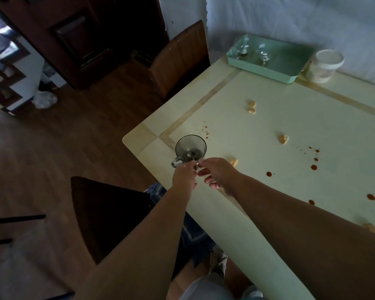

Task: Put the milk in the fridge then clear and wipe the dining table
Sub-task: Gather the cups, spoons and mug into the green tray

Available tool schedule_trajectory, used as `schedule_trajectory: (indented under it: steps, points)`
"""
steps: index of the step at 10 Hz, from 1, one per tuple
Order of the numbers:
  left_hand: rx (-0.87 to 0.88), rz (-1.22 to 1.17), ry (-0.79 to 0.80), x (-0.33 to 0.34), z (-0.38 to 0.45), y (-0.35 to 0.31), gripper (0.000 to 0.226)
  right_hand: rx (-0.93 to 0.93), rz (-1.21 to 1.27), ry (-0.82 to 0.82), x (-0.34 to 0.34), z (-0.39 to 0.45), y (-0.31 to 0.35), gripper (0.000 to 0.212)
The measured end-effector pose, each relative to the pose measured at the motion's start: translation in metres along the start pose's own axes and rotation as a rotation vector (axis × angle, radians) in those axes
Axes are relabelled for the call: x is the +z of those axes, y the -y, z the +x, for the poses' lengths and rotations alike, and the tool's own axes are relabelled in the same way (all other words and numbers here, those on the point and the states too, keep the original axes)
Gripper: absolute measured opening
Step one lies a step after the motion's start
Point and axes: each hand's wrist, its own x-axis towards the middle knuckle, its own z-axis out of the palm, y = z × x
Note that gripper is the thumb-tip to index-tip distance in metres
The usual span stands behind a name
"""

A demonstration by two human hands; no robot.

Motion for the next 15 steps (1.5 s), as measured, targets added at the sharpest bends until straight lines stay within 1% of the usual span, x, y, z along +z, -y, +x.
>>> schedule_trajectory:
  steps: [1, 2, 3, 4, 5, 6, 7, 8, 9, 11, 13, 14, 15]
  points:
    - [0.03, 0.039, -0.033, -0.007, 0.005, 0.002, 0.02, 0.005, -0.027, 0.009, 0.005, 0.005, 0.002, 0.02]
    - [-0.003, -0.037, -0.113, -0.017, 0.012, 0.003, 0.015, 0.015, -0.048, 0.009, 0.006, 0.009, 0.003, 0.021]
    - [0.093, -0.078, -0.32, -0.026, 0.02, 0.005, 0.034, 0.009, -0.036, -0.01, 0.004, 0.009, 0.006, 0.022]
    - [0.137, 0.047, -0.326, -0.027, 0.019, 0.0, 0.045, 0.011, -0.011, -0.045, -0.001, 0.011, 0.007, 0.026]
    - [0.103, 0.042, -0.235, -0.02, 0.03, 0.001, 0.047, 0.014, 0.024, -0.074, -0.009, 0.013, 0.006, 0.027]
    - [0.061, 0.113, -0.235, -0.018, 0.041, 0.002, 0.041, 0.027, 0.05, -0.108, -0.018, 0.011, 0.003, 0.025]
    - [0.024, 0.218, -0.136, -0.013, 0.044, 0.003, 0.054, 0.038, 0.087, -0.136, -0.028, 0.006, 0.002, 0.027]
    - [-0.055, 0.212, -0.146, -0.009, 0.042, 0.0, 0.045, 0.034, 0.119, -0.162, -0.039, -0.001, 0.001, 0.025]
    - [-0.076, 0.155, -0.103, 0.001, 0.033, 0.007, 0.05, 0.029, 0.122, -0.183, -0.049, -0.009, -0.002, 0.021]
    - [-0.066, 0.245, -0.039, 0.017, 0.003, 0.021, 0.048, 0.004, 0.149, -0.244, -0.072, -0.033, -0.016, 0.019]
    - [-0.004, 0.286, 0.012, 0.046, -0.043, 0.026, 0.049, -0.001, 0.18, -0.299, -0.097, -0.078, -0.031, 0.015]
    - [0.022, 0.287, 0.024, 0.062, -0.067, 0.031, 0.048, -0.014, 0.174, -0.306, -0.112, -0.107, -0.036, 0.013]
    - [0.042, 0.277, 0.046, 0.077, -0.092, 0.033, 0.048, -0.028, 0.154, -0.276, -0.13, -0.132, -0.04, 0.017]
